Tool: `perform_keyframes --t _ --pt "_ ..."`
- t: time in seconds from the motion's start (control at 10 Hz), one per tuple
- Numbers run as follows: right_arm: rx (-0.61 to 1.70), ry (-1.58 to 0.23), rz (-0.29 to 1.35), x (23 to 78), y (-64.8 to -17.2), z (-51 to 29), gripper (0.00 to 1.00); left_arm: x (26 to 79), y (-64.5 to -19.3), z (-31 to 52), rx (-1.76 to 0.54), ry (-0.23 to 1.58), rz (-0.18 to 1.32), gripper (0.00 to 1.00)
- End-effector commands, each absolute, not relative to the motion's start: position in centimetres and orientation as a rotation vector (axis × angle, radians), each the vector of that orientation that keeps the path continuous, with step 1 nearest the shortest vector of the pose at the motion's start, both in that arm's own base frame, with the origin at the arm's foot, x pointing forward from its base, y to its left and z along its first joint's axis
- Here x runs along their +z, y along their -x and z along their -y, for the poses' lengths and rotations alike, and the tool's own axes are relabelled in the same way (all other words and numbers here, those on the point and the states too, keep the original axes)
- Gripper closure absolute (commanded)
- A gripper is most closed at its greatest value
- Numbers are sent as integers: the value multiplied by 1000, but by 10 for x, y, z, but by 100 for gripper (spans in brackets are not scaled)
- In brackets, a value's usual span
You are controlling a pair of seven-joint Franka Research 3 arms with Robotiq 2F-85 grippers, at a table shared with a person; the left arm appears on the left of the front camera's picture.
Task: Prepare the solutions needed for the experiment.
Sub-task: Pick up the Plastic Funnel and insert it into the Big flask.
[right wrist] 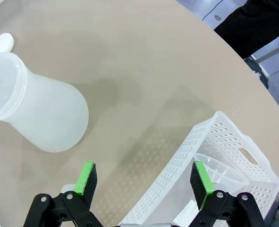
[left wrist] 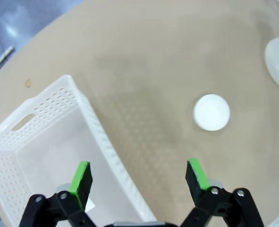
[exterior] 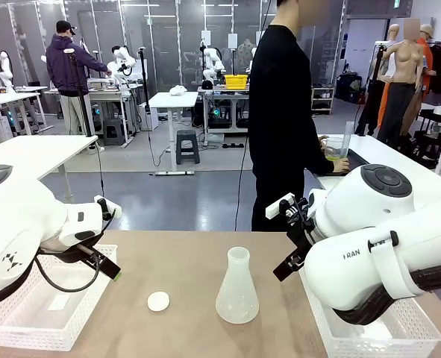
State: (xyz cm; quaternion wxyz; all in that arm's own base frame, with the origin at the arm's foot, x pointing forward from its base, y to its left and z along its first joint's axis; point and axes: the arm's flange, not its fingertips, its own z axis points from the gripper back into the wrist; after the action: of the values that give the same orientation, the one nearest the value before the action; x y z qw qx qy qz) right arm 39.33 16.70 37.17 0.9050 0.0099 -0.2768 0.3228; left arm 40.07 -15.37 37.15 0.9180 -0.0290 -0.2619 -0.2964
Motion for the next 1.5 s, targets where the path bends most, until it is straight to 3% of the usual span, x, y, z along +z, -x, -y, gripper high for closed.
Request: perform_keyframes --t 0.0,0.3,0.4,0.5,0.9,1.1,1.4 --pt "643 -132 628 389 -398 -160 0 386 -419 138 -659 280 505 0" --pt "536 -404 664 405 -416 -153 0 395 -446 119 -641 518 439 0" --pt "541 -396 696 405 -416 -152 0 391 -450 119 -640 509 438 0" --pt "536 -280 649 415 -397 -178 0 410 -417 140 -642 459 493 0" --pt "532 -322 650 414 -400 -175 0 411 -421 137 -644 479 472 0" --pt "397 -523 762 422 -418 -156 0 416 -454 125 -631 970 485 0" --pt "367 -771 792 435 -437 -143 0 405 -485 121 -596 1087 563 0"
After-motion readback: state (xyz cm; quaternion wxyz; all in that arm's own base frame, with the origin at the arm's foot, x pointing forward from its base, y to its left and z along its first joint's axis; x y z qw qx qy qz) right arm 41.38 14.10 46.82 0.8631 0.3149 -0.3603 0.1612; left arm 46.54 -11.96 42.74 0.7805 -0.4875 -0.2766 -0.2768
